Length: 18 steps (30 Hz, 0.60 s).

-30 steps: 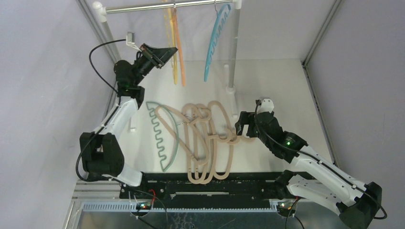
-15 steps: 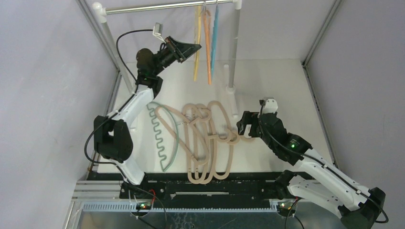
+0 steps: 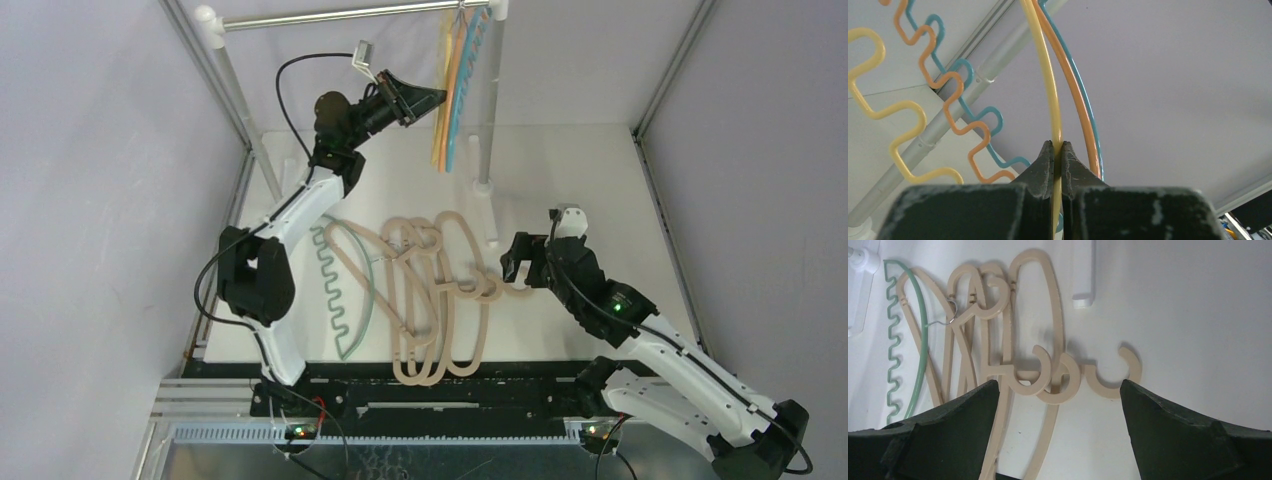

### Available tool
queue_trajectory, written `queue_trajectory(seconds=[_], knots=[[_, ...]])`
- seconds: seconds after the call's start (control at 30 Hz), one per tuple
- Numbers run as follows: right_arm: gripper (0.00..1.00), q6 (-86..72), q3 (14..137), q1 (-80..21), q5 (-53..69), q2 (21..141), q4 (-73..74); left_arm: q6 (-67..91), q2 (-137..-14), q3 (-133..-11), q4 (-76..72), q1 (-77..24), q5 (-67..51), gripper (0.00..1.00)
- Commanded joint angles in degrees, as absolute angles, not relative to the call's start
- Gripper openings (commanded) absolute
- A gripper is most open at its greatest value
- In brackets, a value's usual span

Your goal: Organize the hangers

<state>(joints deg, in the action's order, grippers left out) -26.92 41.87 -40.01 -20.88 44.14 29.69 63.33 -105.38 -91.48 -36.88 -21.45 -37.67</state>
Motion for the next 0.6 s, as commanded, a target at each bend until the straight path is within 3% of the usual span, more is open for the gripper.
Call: queue_trajectory(seconds=[0.0,0.13,0.23,0.33,0.4,0.47,0.57], knots=[[1.00,-26.0,42.5,-39.3,-21.6,43.2,29.1,60.7,-104.9,-92.7,-36.0,-21.7,-38.4,0.06],[1.00,-26.1,42.4,-39.2,-21.7,43.1,29.3,58.7,-103.4,-92.5,-34.5,-21.3,-39.4,0.12],[1.00,-26.2,42.4,-39.2,-21.6,43.1,29.4,56.5,-100.8,-91.2,-33.5,-21.0,-39.6,0.26],[1.00,-26.3,42.3,-39.2,-21.5,43.1,29.6,53.9,-97.5,-89.4,-31.4,-20.4,-39.3,0.45],[1.00,-26.4,42.1,-39.2,-21.5,43.2,29.5,51.6,-94.6,-87.5,-29.6,-19.8,-39.0,0.52],[1.00,-26.6,42.0,-39.2,-21.5,43.3,29.7,50.0,-92.0,-85.2,-28.0,-18.7,-39.1,0.74],[1.00,-26.7,41.5,-39.2,-21.3,43.5,29.2,49.0,-88.2,-81.4,-27.5,-16.2,-39.6,0.91]])
